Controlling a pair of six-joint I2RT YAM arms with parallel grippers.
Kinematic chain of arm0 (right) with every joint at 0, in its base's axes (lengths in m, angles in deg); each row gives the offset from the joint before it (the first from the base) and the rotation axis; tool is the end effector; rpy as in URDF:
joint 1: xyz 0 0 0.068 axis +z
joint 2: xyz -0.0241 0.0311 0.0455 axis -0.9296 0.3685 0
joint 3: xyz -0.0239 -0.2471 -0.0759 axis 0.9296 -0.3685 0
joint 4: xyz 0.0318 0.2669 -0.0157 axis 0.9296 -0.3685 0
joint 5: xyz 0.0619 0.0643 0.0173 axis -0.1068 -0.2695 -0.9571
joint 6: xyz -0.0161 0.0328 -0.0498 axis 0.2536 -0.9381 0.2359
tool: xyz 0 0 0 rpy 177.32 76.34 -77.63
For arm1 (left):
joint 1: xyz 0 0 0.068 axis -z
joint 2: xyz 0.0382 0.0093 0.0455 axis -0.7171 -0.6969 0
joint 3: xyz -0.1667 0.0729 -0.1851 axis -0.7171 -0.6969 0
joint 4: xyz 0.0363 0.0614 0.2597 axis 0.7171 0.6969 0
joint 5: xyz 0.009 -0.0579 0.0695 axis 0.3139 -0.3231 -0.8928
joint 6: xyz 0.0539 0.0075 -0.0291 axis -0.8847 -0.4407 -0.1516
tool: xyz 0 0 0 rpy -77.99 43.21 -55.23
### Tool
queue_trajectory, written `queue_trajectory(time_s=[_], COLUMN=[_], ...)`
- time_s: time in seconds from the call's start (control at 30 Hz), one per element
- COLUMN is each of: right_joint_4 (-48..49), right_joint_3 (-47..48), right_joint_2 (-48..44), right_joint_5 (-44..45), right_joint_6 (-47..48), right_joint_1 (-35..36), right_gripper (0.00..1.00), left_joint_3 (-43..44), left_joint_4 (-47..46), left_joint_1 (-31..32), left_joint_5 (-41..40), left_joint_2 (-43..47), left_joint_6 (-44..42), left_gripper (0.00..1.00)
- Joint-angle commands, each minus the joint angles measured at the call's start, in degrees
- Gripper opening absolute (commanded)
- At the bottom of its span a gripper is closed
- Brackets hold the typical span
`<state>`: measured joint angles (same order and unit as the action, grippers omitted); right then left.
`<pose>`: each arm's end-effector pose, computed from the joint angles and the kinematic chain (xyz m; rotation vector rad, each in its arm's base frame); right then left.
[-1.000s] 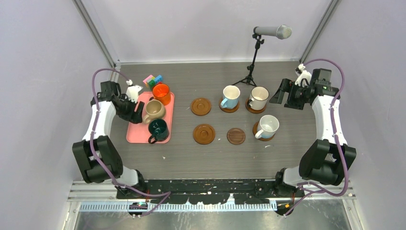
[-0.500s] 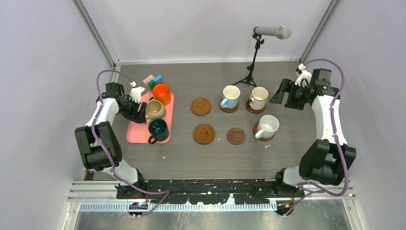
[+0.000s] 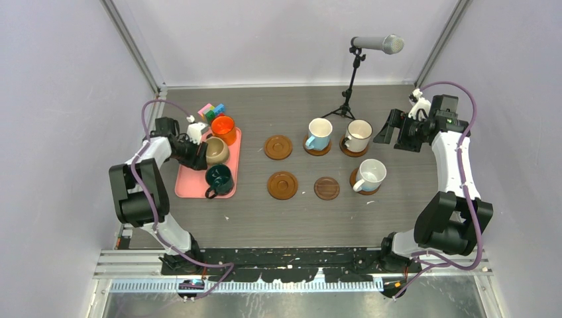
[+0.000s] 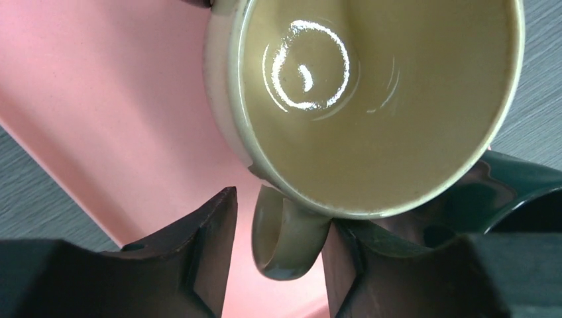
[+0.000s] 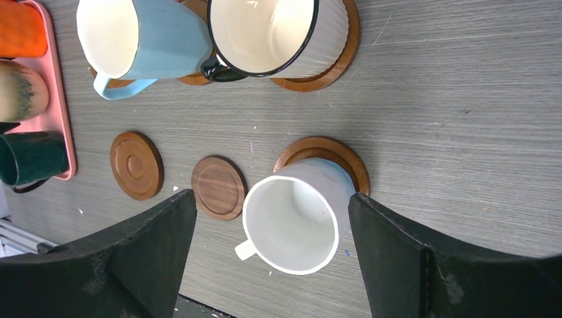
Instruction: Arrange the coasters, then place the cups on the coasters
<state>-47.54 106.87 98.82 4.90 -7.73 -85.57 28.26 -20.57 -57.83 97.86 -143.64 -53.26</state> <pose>0.2977 -0.0673 0.2866 0.1299 2.4350 0.5370 0.3289 0.0481 0.1611 0.5805 2.5199 -0.3957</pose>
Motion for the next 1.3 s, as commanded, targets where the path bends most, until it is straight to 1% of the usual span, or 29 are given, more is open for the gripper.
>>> queue_trajectory(time_s=[0.0, 0.13, 0.3, 0.43, 0.6, 0.77, 0.83, 0.93, 1.0, 1.03, 1.13, 1.27], right_joint_4=[1.08, 1.03, 1.02, 0.86, 0.85, 0.86, 0.88, 0.91, 0.97, 1.01, 0.95, 0.59], right_joint_3=[1.45, 1.52, 1.56, 1.52, 1.56, 1.34, 1.17, 1.10, 1.16, 1.16, 1.20, 1.34], right_joint_2=[0.22, 0.44, 0.18, 0.05, -0.13, -0.30, -0.31, -0.22, -0.13, -0.09, -0.41, -1.23], right_joint_5=[-0.73, -0.59, -0.22, -0.23, -0.47, -0.63, -0.80, -1.08, -1.17, -1.16, -0.63, 0.49], right_joint_6=[0.15, 0.11, 0.15, 0.24, 0.24, 0.37, 0.46, 0.42, 0.41, 0.44, 0.57, 1.41], right_joint_1=[0.28, 0.29, 0.27, 0.23, 0.30, 0.28, 0.25, 0.28, 0.29, 0.24, 0.26, 0.25], right_gripper=[0.89, 0.89, 0.89, 0.89, 0.89, 0.89, 0.89, 0.89, 0.89, 0.89, 0.89, 0.89], left_joint_3=[-0.37, -0.19, -0.08, -0.14, 0.75, 2.59, 4.32, 8.59, 11.40, 12.90, 17.08, 21.43], left_joint_4=[-4.15, -3.99, -1.92, 0.18, 3.71, 6.83, 8.19, 8.91, 9.00, 9.14, 9.44, 10.07], left_joint_1=[0.38, 0.39, 0.29, -0.71, -3.22, -3.89, -3.83, -2.94, -0.26, 1.74, 8.60, 18.73], left_joint_5=[2.94, 3.21, 3.04, 3.12, 3.83, 3.45, 4.26, 5.72, 4.30, 2.00, -3.19, -9.46], left_joint_2=[-1.05, -1.45, -0.20, 2.72, 7.61, 12.90, 14.69, 16.65, 17.17, 17.14, 16.51, 13.46], left_joint_6=[0.09, -0.59, -2.00, -3.61, -5.31, -6.89, -6.10, -2.55, -0.28, 0.69, 3.96, 6.98], left_gripper=[0.47, 0.40, 0.18, 0.01, 0.00, 0.00, 0.00, 0.00, 0.00, 0.00, 0.00, 0.00])
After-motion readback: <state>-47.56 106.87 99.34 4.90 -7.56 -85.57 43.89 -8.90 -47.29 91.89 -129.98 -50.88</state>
